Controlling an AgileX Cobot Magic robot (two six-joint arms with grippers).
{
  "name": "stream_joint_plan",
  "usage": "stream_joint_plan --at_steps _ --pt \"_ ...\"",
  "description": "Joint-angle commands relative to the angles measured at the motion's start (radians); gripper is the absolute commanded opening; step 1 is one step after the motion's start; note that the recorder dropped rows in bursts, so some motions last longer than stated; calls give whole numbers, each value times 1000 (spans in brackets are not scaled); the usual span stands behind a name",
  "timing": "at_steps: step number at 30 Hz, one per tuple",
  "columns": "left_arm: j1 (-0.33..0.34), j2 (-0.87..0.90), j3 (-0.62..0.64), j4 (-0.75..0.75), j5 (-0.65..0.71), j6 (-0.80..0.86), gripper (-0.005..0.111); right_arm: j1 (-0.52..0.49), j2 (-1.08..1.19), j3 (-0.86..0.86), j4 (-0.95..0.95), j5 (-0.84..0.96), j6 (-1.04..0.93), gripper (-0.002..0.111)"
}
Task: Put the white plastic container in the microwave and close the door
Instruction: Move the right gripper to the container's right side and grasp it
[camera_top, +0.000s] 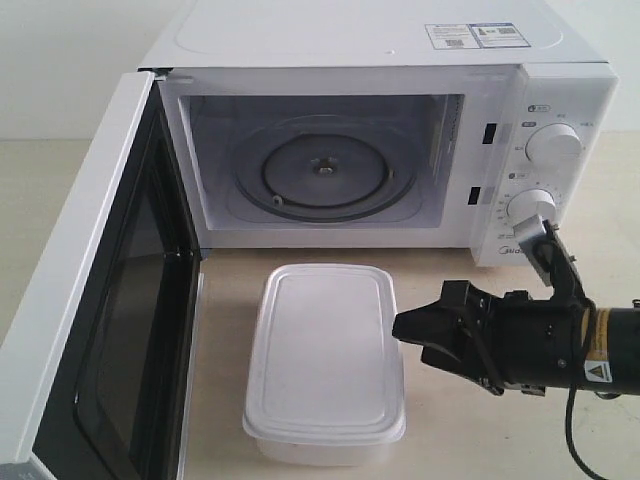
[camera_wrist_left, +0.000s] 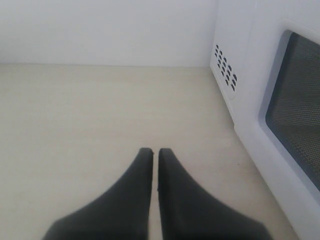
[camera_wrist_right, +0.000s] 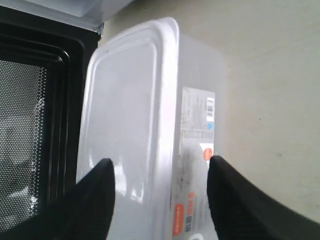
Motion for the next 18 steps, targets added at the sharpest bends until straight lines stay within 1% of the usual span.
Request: stream_joint_plan --at_steps 1,5,10,15,16,18 --pt "3 -3 3 0 -5 -6 4 -6 58 -18 -11 -67 -20 50" --pt "3 -3 3 0 -5 -6 4 11 79 -40 -23 -83 -20 50" --pt "3 -3 3 0 -5 -6 4 69 79 -74 -7 -7 7 50" --pt "3 -3 3 0 -5 -6 4 84 79 -78 42 8 -1 49" --pt "3 -3 3 0 -5 -6 4 84 79 -78 43 13 -1 46" --pt "3 -3 3 0 -5 -6 4 84 79 -78 43 27 -1 35"
